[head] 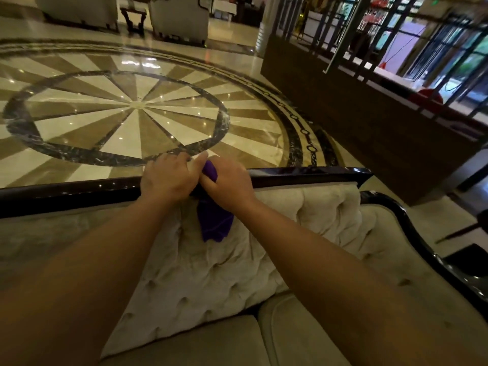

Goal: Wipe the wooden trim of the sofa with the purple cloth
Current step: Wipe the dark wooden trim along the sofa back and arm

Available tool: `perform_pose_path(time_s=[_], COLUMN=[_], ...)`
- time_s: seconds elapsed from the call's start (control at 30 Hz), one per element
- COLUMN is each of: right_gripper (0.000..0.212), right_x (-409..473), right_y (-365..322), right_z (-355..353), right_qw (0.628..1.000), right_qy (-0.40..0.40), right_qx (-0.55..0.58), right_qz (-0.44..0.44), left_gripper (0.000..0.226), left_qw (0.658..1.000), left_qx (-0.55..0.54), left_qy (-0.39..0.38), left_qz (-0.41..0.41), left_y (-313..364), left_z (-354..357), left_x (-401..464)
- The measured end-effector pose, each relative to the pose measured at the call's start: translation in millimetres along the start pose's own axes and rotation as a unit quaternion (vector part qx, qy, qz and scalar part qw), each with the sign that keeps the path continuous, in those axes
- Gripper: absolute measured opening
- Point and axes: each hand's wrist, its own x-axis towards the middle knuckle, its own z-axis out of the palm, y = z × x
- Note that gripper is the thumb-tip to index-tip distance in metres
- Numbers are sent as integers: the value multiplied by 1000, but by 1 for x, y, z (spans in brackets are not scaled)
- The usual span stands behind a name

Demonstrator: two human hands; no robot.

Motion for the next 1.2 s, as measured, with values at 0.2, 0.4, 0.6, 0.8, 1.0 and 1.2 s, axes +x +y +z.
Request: perform_pose_path(time_s=[0.2, 0.4, 0.6, 0.8, 1.0, 1.2], right_gripper=[29, 18, 9, 2, 11, 18], right_x=[3, 5, -29, -76, -117, -175], right_y=[31, 19, -5, -32, -58, -93], right_z=[-21, -36, -81, -131, -178, -195], right_qw=[998, 975, 954, 903, 861, 843], right_qy=[-50, 68, 32, 22, -46, -89], right_qx=[9, 149, 261, 393, 479, 503], right_qz=[46, 153, 145, 170, 164, 170], left_gripper=[116, 65, 43, 29, 49, 44], left_qw=[992, 994, 957, 875, 784, 743], left_qx=[117, -32, -277, -468, -586, -640], left_qy=[-43, 66, 87, -109, -176, -108], left_qz=[28, 79, 25, -52, -106, -162], left_y=[-4, 3, 36, 80, 88, 92], left_z=[10, -1, -9, -31, -41, -62], left_x=[-1, -18, -92, -146, -226, -294])
